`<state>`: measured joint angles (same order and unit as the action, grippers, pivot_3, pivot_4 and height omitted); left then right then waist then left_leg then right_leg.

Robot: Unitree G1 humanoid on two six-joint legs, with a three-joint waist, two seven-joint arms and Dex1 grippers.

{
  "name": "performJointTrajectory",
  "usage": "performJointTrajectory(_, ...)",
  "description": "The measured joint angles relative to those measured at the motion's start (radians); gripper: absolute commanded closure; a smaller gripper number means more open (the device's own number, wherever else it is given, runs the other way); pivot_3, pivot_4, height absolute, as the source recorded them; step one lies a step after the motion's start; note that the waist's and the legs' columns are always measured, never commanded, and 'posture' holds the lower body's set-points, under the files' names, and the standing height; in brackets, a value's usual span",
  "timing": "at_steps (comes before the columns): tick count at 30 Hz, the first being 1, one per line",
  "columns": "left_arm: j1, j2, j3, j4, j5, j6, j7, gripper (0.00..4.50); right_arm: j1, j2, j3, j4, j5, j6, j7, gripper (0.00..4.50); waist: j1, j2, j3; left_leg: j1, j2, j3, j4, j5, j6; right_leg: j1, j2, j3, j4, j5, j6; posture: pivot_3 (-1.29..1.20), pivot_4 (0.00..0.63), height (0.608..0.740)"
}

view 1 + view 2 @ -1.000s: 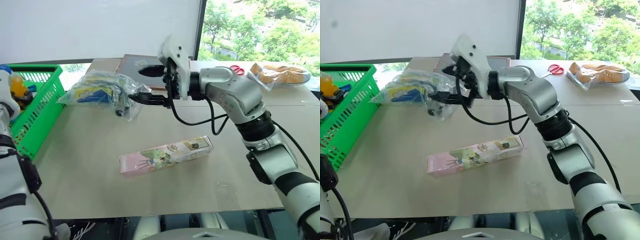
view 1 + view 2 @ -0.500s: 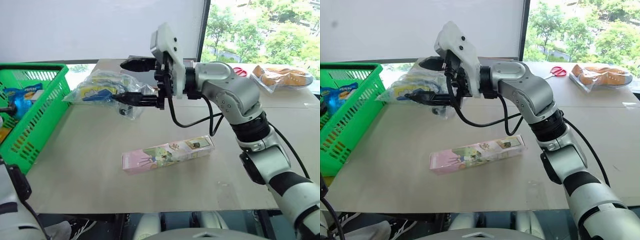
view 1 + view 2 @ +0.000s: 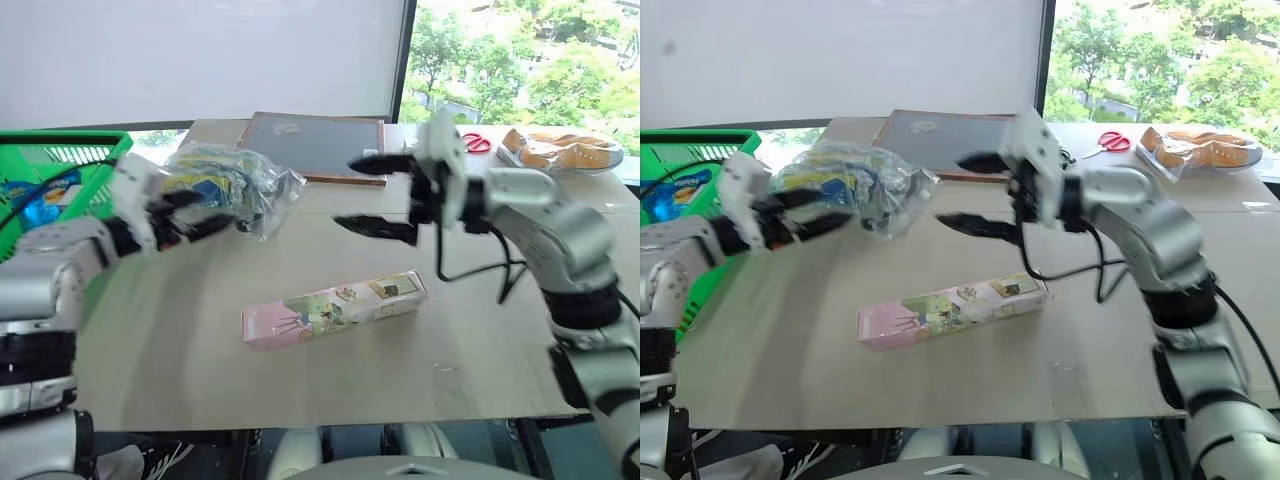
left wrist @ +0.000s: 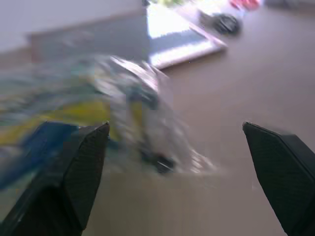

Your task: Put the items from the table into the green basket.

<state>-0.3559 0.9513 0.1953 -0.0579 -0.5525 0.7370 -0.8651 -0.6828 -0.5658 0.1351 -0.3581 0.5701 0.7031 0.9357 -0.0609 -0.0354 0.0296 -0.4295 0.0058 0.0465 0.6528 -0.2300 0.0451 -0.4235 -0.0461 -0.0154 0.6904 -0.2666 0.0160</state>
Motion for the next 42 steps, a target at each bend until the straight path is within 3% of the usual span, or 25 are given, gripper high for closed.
performJointTrajectory(5, -0.002, 0.066, -0.145, -0.289, -0.078, 0.264, -0.008, 0.04, 0.269, -0.186, -0.182, -0.2, 0.138, 0.113, 0.013, 0.0, 0.002, 0.014, 0.007, 0.017, 0.003, 0.001, -0.002, -0.003, 0.005, 0.021, 0.003, 0.0, -0.012, -0.001, -0.001, -0.12, 0.027, 0.74)
performJointTrajectory(9, -0.112, 0.056, -0.243, -0.32, -0.136, 0.419, -0.017, 0.04, 0.435, -0.274, -0.36, -0.323, 0.292, 0.198, -0.003, 0.0, -0.001, 0.019, 0.008, 0.021, 0.005, 0.001, -0.001, -0.003, 0.005, 0.025, 0.008, 0.002, -0.012, -0.002, -0.001, -0.17, 0.035, 0.74)
performJointTrajectory(15, -0.204, 0.064, -0.404, -0.346, -0.117, 0.459, -0.059, 0.04, 0.693, -0.393, -0.569, -0.451, 0.396, 0.229, 0.031, 0.0, -0.014, 0.018, 0.012, 0.03, 0.005, 0.005, -0.002, -0.004, 0.006, 0.032, 0.012, 0.008, -0.013, -0.004, -0.001, -0.21, 0.049, 0.74)
performJointTrajectory(24, -0.218, 0.045, -0.536, -0.42, -0.056, 0.428, -0.077, 0.04, 0.766, -0.412, -0.627, -0.487, 0.44, 0.212, -0.006, 0.0, -0.036, 0.018, 0.021, 0.033, 0.006, 0.004, -0.002, -0.004, 0.007, 0.037, 0.012, 0.008, -0.018, -0.005, 0.0, -0.23, 0.061, 0.74)
performJointTrajectory(29, -0.209, 0.071, -0.654, -0.42, 0.085, 0.326, -0.078, 0.04, 0.774, -0.42, -0.625, -0.488, 0.453, 0.201, -0.031, 0.0, -0.034, 0.018, 0.026, 0.033, 0.006, 0.005, -0.003, -0.005, 0.007, 0.037, 0.012, 0.008, -0.019, -0.005, 0.0, -0.22, 0.061, 0.74)
performJointTrajectory(33, -0.187, 0.032, -0.781, -0.329, 0.22, 0.223, -0.091, 0.04, 0.751, -0.438, -0.602, -0.485, 0.454, 0.192, -0.051, 0.0, -0.033, 0.017, 0.029, 0.033, 0.006, 0.005, -0.003, -0.005, 0.007, 0.037, 0.012, 0.008, -0.019, -0.005, 0.0, -0.24, 0.062, 0.74)
performJointTrajectory(38, -0.191, -0.006, -0.796, -0.276, 0.288, 0.166, -0.141, 0.04, 0.743, -0.458, -0.584, -0.477, 0.455, 0.19, -0.062, 0.0, -0.031, 0.018, 0.029, 0.033, 0.006, 0.005, -0.003, -0.005, 0.008, 0.037, 0.011, 0.008, -0.02, -0.005, 0.0, -0.24, 0.062, 0.74)
performJointTrajectory(41, -0.191, -0.029, -0.796, -0.257, 0.328, 0.143, -0.158, 0.84, 0.748, -0.483, -0.583, -0.477, 0.453, 0.189, -0.06, 0.0, -0.03, 0.019, 0.029, 0.033, 0.006, 0.005, -0.003, -0.005, 0.008, 0.038, 0.011, 0.008, -0.02, -0.005, 0.001, -0.25, 0.058, 0.74)
performJointTrajectory(42, -0.191, -0.035, -0.793, -0.253, 0.336, 0.139, -0.164, 1.3, 0.756, -0.49, -0.583, -0.477, 0.451, 0.189, -0.057, 0.0, -0.029, 0.019, 0.028, 0.033, 0.006, 0.004, -0.003, -0.005, 0.008, 0.039, 0.011, 0.007, -0.021, -0.005, 0.001, -0.25, 0.058, 0.74)
